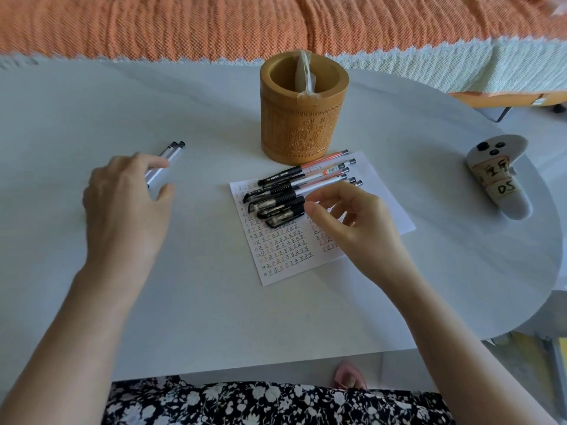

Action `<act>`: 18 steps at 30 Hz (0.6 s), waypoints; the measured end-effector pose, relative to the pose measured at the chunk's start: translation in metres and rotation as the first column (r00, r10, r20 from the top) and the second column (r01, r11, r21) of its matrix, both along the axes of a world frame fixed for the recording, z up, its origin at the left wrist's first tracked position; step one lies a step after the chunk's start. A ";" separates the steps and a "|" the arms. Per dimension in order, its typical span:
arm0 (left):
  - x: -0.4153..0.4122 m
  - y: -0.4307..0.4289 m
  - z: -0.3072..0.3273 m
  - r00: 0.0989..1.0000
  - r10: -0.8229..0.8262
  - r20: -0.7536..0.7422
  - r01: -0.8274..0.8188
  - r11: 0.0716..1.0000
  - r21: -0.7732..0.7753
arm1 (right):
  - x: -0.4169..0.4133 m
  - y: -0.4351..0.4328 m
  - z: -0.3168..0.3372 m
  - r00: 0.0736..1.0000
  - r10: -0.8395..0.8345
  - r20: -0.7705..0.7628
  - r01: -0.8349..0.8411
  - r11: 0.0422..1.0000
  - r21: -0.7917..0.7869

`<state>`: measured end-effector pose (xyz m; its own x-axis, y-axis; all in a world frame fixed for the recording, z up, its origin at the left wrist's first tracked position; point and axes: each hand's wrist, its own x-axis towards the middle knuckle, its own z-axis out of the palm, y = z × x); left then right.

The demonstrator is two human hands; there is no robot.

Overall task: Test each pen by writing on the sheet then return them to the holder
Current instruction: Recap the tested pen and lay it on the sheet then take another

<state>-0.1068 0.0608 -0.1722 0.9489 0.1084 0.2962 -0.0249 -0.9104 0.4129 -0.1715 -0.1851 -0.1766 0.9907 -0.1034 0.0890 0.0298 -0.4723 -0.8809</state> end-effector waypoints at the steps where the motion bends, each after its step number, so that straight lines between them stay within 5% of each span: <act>1: 0.002 0.006 -0.001 0.999 0.027 -0.026 -0.027 1.000 0.013 | 0.000 0.001 0.000 1.000 0.004 0.004 -0.004 1.000 0.003; 13: 0.000 0.014 -0.010 1.000 0.013 -0.024 -0.013 1.000 0.023 | 0.002 0.009 0.000 0.999 0.037 0.017 -0.038 0.999 0.026; 18: -0.009 -0.002 0.000 0.995 -0.070 0.066 0.078 0.987 -0.140 | 0.002 0.011 0.000 0.999 0.039 0.004 -0.039 0.998 0.043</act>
